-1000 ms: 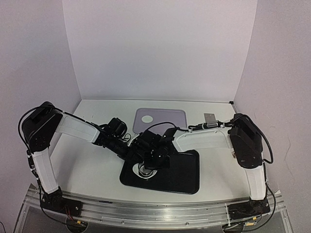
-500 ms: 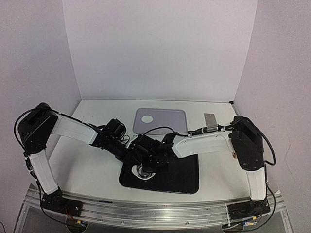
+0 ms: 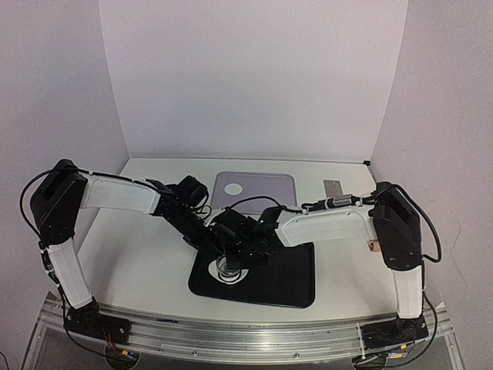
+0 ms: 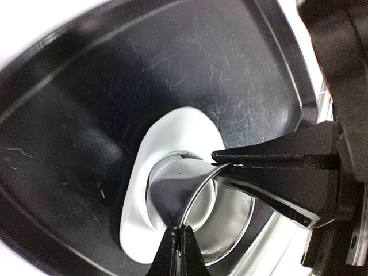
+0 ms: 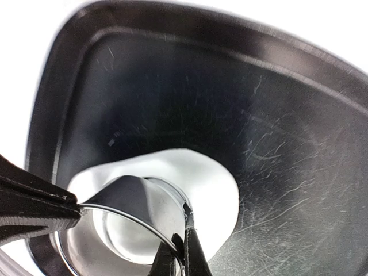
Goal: Roll out the dumpling wrappers from the dough
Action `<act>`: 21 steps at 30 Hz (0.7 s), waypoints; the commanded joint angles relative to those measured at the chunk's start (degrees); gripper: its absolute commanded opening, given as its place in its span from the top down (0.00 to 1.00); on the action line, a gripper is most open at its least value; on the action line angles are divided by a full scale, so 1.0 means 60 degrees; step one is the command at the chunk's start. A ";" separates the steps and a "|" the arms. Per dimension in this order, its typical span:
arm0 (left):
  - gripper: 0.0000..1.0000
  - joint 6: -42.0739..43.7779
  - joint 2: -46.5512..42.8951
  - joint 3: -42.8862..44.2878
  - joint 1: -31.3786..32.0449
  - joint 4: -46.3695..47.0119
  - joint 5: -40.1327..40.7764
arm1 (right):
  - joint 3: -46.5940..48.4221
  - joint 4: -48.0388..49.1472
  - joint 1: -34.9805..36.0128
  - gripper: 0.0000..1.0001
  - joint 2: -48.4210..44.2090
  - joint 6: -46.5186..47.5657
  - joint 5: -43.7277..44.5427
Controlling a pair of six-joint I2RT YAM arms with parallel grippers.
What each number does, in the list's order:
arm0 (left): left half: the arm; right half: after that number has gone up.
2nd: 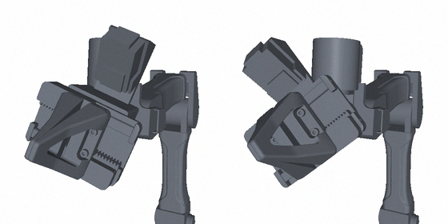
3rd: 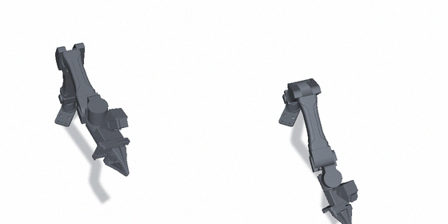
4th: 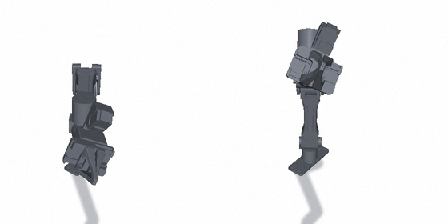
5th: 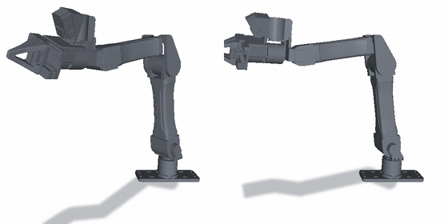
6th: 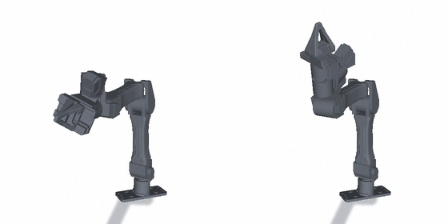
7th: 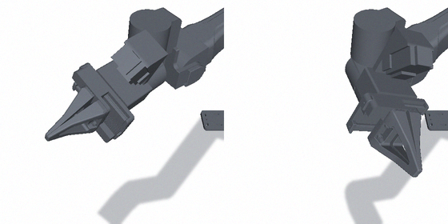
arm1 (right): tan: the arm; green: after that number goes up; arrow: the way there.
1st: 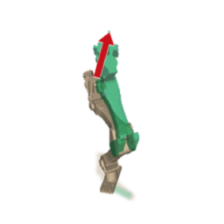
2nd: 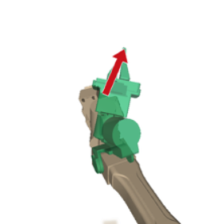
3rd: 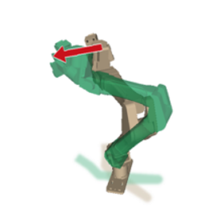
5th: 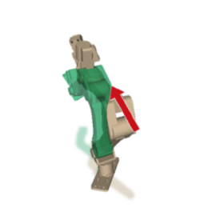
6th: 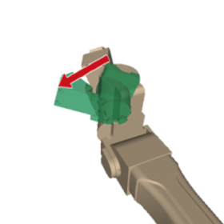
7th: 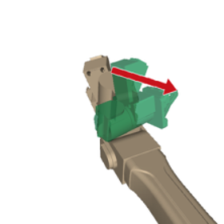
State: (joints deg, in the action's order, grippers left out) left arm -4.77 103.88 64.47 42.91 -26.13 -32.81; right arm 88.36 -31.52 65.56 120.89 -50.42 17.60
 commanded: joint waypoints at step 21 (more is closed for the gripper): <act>1.00 0.3723 -0.2438 0.0917 -0.4384 -0.3536 -0.0794 | 0.8810 0.0258 0.0550 1.00 0.4542 0.0713 -0.1947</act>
State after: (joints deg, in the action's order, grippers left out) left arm 8.34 92.79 71.46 21.25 -46.26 -34.23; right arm 132.15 -37.81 64.48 141.51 -45.71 16.16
